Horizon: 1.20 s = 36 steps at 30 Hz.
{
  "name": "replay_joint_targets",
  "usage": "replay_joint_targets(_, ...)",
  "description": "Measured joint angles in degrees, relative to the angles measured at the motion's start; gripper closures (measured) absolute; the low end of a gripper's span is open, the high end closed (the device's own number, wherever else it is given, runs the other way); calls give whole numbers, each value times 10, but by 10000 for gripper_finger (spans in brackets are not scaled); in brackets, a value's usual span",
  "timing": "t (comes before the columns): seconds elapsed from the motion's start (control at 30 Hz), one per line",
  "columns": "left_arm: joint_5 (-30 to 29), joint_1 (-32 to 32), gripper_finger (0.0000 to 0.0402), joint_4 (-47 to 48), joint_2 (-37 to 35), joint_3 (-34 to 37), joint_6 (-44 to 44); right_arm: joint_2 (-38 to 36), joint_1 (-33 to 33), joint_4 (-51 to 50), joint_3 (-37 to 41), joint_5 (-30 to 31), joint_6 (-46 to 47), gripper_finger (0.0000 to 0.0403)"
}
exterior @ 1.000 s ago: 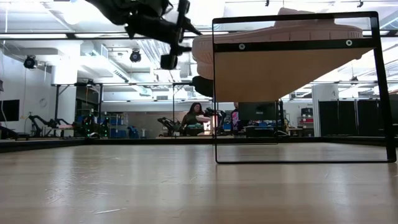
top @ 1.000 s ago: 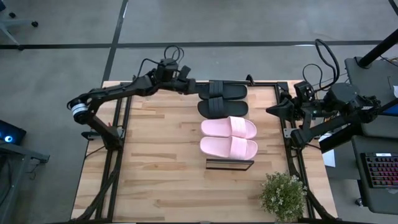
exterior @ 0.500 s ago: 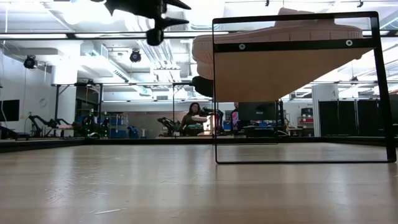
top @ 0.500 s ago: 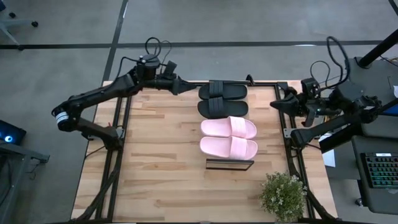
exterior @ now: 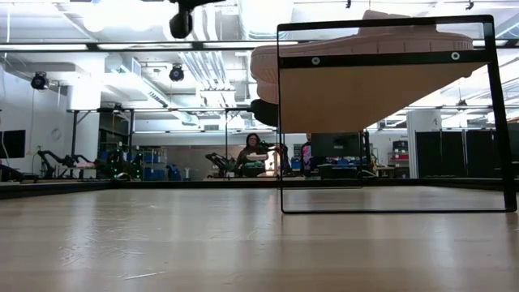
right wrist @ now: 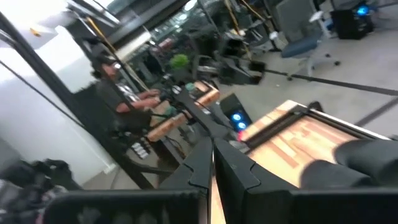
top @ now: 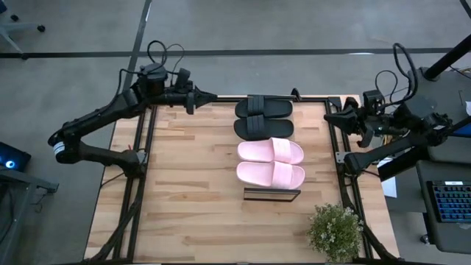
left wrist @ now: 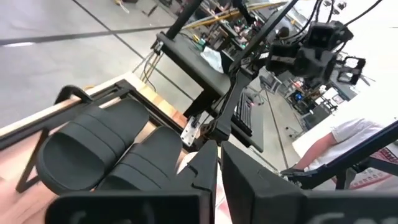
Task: Pick and place slides into the shelf
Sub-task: Return to Home Position
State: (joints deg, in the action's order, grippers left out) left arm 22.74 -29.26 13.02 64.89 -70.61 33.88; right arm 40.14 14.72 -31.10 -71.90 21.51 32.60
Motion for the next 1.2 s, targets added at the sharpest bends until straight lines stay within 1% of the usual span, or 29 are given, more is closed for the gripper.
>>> replay_joint_targets(0.17, -19, 0, 399, 6, -23, 2, -5, -8, 0, -43, 0, 23, 3, 394)
replay_joint_targets(0.33, -47, 2, 401, 48, -52, 2, -41, -24, 0, -65, 0, 45, -21, 394)
replay_joint_targets(0.53, -77, 18, 401, 61, -87, 3, -95, -46, 0, -62, 0, 51, -82, 394)
replay_joint_targets(0.67, -95, 21, 401, 55, -112, 13, -107, -61, 0, -22, 3, 41, -123, 395)
replay_joint_targets(0.8, -93, 23, 401, -24, -143, 62, -102, -79, 0, 54, 17, 12, -172, 395)
replay_joint_targets(0.93, -91, 25, 402, -158, -179, 141, -74, -91, 0, 96, 33, -10, -192, 395)
replay_joint_targets(1.03, -91, 25, 402, -253, -200, 200, -51, -99, 0, 129, 54, -39, -199, 395)
replay_joint_targets(1.1, -91, 25, 402, -288, -211, 231, -37, -108, 0, 166, 74, -57, -210, 395)
replay_joint_targets(1.2, -88, 25, 402, -300, -222, 257, -27, -130, 0, 234, 112, -75, -220, 395)
